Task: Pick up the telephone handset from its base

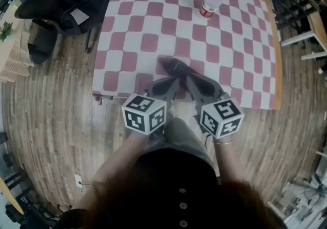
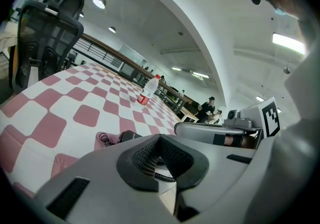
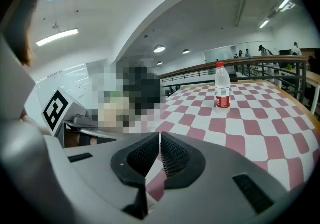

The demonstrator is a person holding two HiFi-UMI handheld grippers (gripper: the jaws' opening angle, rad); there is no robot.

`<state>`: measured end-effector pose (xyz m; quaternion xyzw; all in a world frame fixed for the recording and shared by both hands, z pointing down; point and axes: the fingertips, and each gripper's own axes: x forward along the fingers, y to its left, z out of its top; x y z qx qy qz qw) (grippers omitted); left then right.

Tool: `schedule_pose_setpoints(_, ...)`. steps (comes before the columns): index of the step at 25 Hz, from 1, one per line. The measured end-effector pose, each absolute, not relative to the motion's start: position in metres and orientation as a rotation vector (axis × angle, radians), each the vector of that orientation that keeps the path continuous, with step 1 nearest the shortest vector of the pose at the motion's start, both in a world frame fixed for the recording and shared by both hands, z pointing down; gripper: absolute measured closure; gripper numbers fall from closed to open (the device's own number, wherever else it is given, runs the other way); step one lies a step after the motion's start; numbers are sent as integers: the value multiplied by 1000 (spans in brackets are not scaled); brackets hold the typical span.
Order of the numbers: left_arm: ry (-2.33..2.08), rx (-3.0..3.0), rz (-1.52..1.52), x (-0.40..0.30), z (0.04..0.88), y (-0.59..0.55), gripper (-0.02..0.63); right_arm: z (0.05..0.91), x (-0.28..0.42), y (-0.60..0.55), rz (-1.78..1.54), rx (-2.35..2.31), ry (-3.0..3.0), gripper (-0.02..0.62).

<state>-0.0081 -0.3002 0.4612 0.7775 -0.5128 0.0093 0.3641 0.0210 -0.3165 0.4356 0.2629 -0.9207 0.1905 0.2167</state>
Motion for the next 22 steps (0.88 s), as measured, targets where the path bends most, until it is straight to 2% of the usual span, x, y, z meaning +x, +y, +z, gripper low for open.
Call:
schedule_pose_setpoints(11,-1330,1922,22,-10,485,-309,598,464,22,-336,378,622,-2439,580)
schedule_pose_setpoints(22,-1351,1903,90,-13,506,-308,598,494,26,-332,262,451,-2309,412)
